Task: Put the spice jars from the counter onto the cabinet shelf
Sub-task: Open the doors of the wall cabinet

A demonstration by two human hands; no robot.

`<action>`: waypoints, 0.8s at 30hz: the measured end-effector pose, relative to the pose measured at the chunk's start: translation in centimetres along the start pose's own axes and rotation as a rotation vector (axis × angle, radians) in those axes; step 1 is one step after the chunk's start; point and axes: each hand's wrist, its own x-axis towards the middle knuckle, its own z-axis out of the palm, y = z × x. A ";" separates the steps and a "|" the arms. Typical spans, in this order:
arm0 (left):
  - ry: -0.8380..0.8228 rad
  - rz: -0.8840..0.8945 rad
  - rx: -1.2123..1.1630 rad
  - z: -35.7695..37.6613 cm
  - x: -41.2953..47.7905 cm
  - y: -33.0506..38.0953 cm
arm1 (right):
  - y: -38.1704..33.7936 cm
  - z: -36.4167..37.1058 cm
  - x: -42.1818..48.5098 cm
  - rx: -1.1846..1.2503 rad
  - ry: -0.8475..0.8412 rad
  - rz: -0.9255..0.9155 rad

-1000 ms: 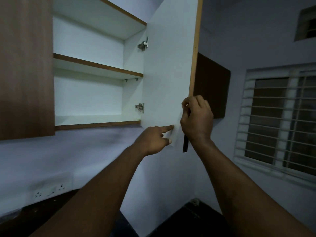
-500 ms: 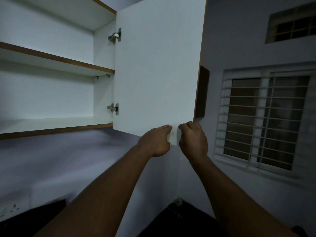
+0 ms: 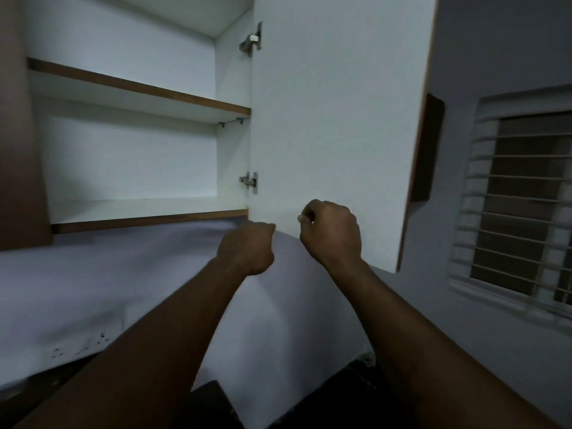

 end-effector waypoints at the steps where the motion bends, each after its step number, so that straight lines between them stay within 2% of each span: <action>1: 0.017 -0.026 0.074 -0.6 -0.3 -1.5 | -1.0 1.0 0.3 0.028 -0.041 -0.012; 5: 0.044 -0.164 0.416 -3.7 -2.1 -8.8 | -6.3 6.1 1.1 0.160 -0.214 -0.088; 12: -0.110 -0.372 0.902 -10.7 -7.2 -20.7 | -16.9 14.2 0.6 0.472 -0.523 -0.220; 17: -0.305 -0.287 1.276 -13.4 -9.7 -24.4 | -23.5 18.1 -0.4 0.747 -0.664 -0.238; 24: -0.272 -0.293 1.426 -14.2 -9.6 -24.1 | -28.3 22.1 -1.3 0.905 -0.757 -0.176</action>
